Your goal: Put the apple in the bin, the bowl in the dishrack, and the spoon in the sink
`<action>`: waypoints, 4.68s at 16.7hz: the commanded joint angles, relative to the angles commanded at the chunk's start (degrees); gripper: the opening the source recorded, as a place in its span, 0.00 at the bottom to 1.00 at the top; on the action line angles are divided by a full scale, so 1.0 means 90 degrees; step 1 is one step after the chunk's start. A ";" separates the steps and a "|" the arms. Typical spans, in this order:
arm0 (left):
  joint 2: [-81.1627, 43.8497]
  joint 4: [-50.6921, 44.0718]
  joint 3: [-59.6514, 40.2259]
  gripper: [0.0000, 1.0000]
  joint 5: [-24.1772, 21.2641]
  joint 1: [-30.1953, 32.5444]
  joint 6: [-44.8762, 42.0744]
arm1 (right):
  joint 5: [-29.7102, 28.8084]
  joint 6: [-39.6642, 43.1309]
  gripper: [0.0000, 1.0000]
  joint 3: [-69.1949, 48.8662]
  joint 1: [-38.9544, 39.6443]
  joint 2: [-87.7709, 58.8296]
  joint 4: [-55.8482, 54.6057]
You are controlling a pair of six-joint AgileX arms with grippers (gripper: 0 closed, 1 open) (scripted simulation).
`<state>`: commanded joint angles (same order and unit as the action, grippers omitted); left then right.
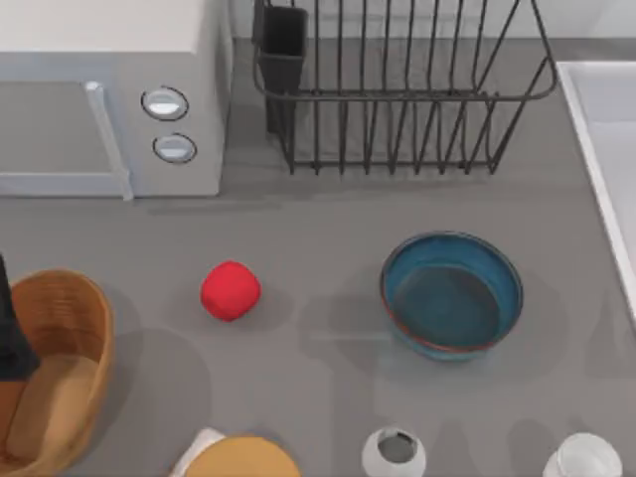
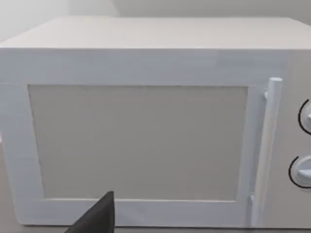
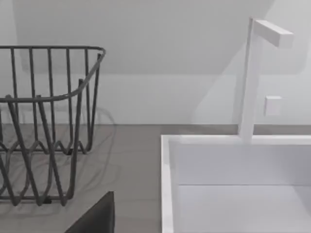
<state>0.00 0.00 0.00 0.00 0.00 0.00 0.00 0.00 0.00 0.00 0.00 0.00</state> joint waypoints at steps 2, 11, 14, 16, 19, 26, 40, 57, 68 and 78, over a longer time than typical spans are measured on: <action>0.0000 0.0000 0.0000 1.00 0.0000 0.0000 0.0000 | 0.0000 0.0000 1.00 0.0000 0.0000 0.0000 0.0000; -0.3013 -0.1833 -0.2534 1.00 -0.0011 0.0837 -0.0251 | 0.0000 0.0000 1.00 0.0000 0.0000 0.0000 0.0000; -0.5070 -0.2859 -0.3977 1.00 -0.0011 0.1312 -0.0383 | 0.0000 0.0000 1.00 0.0000 0.0000 0.0000 0.0000; -0.6518 -0.3573 -0.4960 1.00 -0.0009 0.1642 -0.0479 | 0.0000 0.0000 1.00 0.0000 0.0000 0.0000 0.0000; -0.8597 -0.4628 -0.6388 1.00 -0.0009 0.2132 -0.0626 | 0.0000 0.0000 1.00 0.0000 0.0000 0.0000 0.0000; -1.2051 -0.6464 -0.9040 1.00 -0.0046 0.3021 -0.0885 | 0.0000 0.0000 1.00 0.0000 0.0000 0.0000 0.0000; -1.3166 -0.6167 -0.9329 1.00 -0.0078 0.3248 -0.0962 | 0.0000 0.0000 1.00 0.0000 0.0000 0.0000 0.0000; -1.3511 -0.5349 -0.8840 0.32 -0.0081 0.3260 -0.0958 | 0.0000 0.0000 1.00 0.0000 0.0000 0.0000 0.0000; -1.3511 -0.5349 -0.8840 0.00 -0.0081 0.3260 -0.0958 | 0.0000 0.0000 1.00 0.0000 0.0000 0.0000 0.0000; -1.2979 -0.6960 -0.9933 0.00 -0.0024 0.3251 -0.0955 | 0.0000 0.0000 1.00 0.0000 0.0000 0.0000 0.0000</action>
<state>-116.81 -62.64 -89.40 -0.22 29.26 -8.60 0.00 0.00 0.00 0.00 0.00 0.00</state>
